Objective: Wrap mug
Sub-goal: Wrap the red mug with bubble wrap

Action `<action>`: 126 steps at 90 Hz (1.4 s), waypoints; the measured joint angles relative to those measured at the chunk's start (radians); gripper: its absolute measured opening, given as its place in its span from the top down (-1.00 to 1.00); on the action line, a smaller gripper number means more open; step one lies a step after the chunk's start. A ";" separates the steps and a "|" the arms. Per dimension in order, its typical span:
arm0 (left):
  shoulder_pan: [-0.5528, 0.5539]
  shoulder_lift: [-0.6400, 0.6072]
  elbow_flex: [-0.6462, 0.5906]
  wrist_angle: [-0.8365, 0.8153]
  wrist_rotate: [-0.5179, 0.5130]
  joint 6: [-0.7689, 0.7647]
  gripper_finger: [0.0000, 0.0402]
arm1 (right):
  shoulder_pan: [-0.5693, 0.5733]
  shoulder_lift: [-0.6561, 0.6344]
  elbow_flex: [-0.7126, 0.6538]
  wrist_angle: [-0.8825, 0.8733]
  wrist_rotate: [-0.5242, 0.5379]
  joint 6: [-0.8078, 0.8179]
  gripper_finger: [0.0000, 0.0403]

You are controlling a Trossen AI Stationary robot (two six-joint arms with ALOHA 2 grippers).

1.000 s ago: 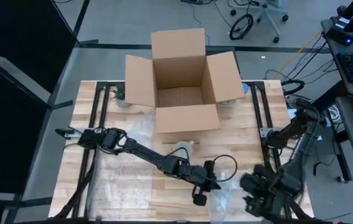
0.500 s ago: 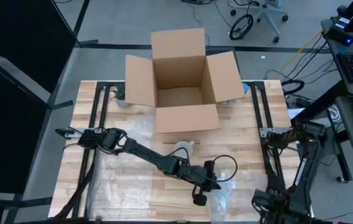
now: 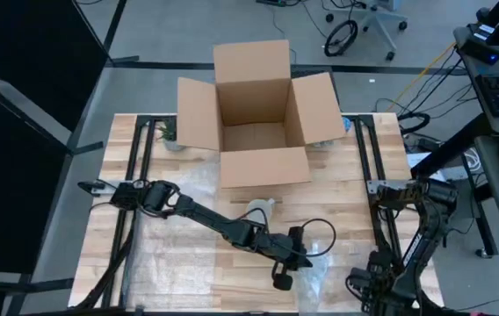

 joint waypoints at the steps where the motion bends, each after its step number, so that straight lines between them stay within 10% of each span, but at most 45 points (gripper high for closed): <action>1: 0.000 0.000 0.000 0.000 0.000 0.000 1.00 | 0.000 0.000 -0.001 0.001 0.006 0.000 0.06; 44: 0.000 0.000 0.001 0.001 0.000 0.000 1.00 | -0.002 -0.027 0.035 0.032 0.056 -0.021 0.96; 126: 0.000 0.000 0.001 0.001 0.000 -0.001 1.00 | -0.111 -0.060 0.350 -0.272 0.644 -0.317 0.98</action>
